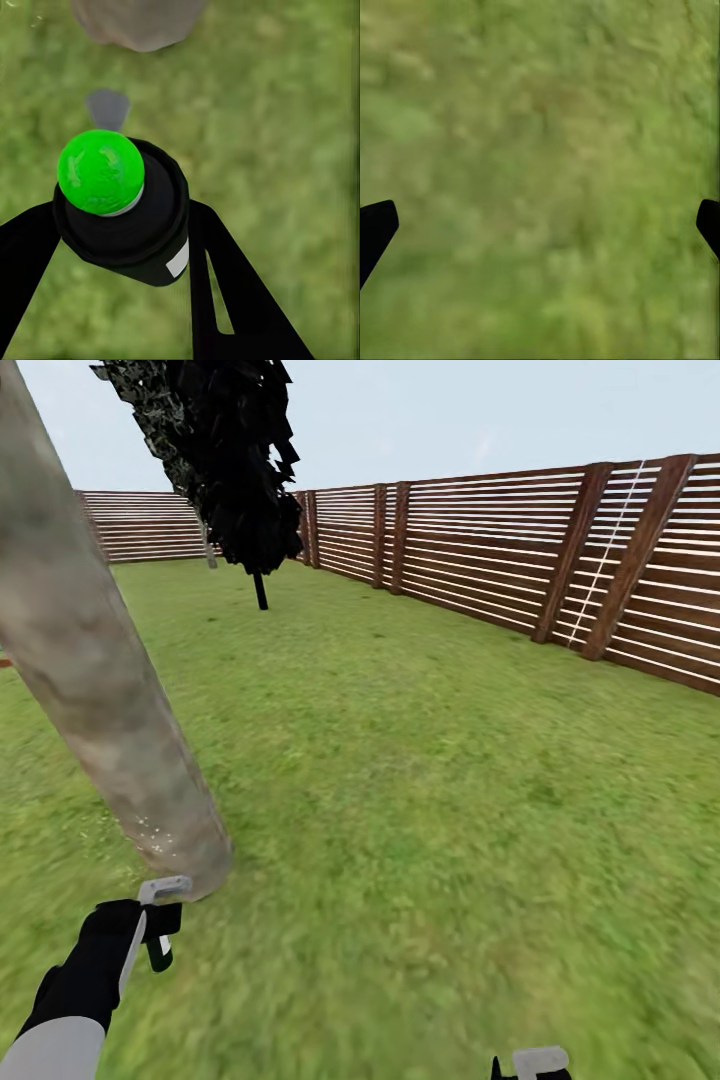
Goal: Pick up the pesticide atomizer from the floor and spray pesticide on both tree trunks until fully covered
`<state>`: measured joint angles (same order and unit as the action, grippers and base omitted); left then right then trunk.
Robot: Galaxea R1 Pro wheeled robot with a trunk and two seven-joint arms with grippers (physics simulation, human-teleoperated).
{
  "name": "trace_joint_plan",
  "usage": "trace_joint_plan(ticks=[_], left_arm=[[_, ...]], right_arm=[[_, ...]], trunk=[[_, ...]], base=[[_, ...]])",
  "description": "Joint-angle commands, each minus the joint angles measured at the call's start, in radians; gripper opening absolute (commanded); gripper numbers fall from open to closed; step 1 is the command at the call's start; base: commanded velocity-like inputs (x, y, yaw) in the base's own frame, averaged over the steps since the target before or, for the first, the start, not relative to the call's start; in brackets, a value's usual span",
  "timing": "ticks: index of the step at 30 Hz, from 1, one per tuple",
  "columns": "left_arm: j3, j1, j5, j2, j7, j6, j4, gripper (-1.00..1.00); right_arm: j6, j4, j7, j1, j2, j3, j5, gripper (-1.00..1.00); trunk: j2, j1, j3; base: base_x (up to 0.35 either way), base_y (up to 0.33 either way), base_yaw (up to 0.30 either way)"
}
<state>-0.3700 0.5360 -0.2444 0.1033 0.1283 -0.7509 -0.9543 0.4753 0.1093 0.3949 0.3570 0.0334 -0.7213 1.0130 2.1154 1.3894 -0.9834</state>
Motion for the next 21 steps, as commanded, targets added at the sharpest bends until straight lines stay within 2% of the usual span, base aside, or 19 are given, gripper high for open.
trace_joint_plan(ticks=[1,6,17,21], left_arm=[[-0.003,0.001,-0.011,-0.001,0.010,-0.004,-0.001,-1.00],[-0.004,0.001,-0.012,0.000,0.010,-0.005,-0.001,-1.00],[-0.007,0.001,-0.012,0.003,0.007,-0.005,-0.001,-1.00],[-0.007,0.001,-0.012,0.003,0.007,-0.005,-0.001,-1.00]], right_arm=[[0.002,0.000,0.004,0.000,0.000,-0.008,0.011,1.00],[0.003,0.000,0.004,0.000,0.000,-0.007,0.011,1.00],[0.002,0.000,0.004,0.000,0.000,-0.007,0.011,1.00],[0.002,0.000,0.004,0.000,0.001,-0.007,0.011,1.00]], trunk=[[0.000,0.000,-0.001],[0.000,0.000,-0.001],[0.000,0.000,-0.001],[0.000,0.000,-0.001]], base=[[0.163,-0.234,0.254],[0.140,-0.244,0.274],[0.044,-0.272,0.277],[0.126,-0.273,0.074]])
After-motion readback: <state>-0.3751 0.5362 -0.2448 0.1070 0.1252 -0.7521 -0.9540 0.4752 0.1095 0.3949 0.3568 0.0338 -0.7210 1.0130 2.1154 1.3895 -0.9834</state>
